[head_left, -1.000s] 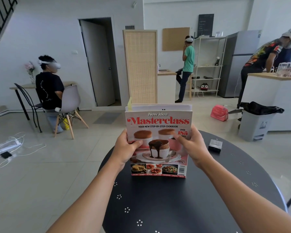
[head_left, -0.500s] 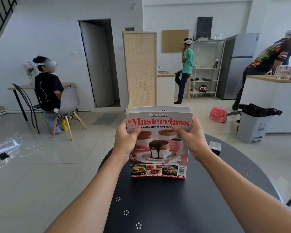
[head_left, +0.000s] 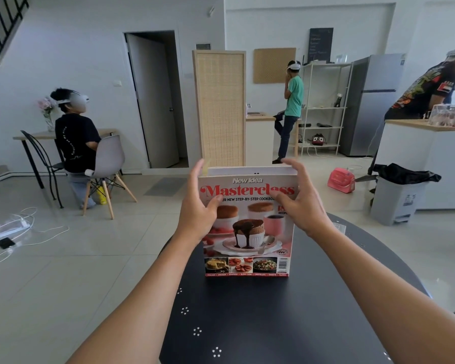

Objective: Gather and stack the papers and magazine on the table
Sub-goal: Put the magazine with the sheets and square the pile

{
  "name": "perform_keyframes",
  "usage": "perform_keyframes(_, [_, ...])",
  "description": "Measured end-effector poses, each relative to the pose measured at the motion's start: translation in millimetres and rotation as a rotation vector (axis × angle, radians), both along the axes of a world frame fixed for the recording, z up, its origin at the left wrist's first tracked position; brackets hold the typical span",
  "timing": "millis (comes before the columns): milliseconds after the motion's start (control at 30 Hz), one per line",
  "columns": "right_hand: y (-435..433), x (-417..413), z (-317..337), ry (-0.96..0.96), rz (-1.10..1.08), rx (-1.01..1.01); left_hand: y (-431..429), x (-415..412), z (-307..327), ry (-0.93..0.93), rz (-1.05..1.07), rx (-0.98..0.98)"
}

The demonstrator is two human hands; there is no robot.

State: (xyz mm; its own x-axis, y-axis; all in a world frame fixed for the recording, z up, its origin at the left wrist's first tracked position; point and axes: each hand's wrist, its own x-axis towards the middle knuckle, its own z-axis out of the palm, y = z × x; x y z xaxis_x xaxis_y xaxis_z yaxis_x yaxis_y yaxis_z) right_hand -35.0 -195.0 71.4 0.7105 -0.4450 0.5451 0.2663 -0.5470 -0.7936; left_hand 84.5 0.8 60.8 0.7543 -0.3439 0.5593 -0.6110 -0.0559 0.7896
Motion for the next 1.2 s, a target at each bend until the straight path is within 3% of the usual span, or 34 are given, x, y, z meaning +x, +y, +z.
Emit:
perform_keyframes(100, [0,-1,-24,0.109,0.094,0.299,3,-7,-13,0.284,-0.021,-0.049])
perform_keyframes(167, [1,-1,-38,0.162,0.065,0.336,1,-9,-22,0.37,-0.007,-0.012])
perform_keyframes(433, [3,5,-21,0.081,0.034,0.327,-8,-3,-3,0.362,0.002,-0.061])
perform_keyframes(667, [4,-1,-49,0.134,0.007,0.362,-5,3,-41,0.382,-0.013,0.014])
perform_keyframes(933, [8,2,-56,0.291,-0.051,0.239,-3,10,-54,0.33,0.07,0.172])
perform_keyframes(1200, [-7,35,-37,0.619,-0.026,0.162,-14,38,-48,0.516,0.12,0.338])
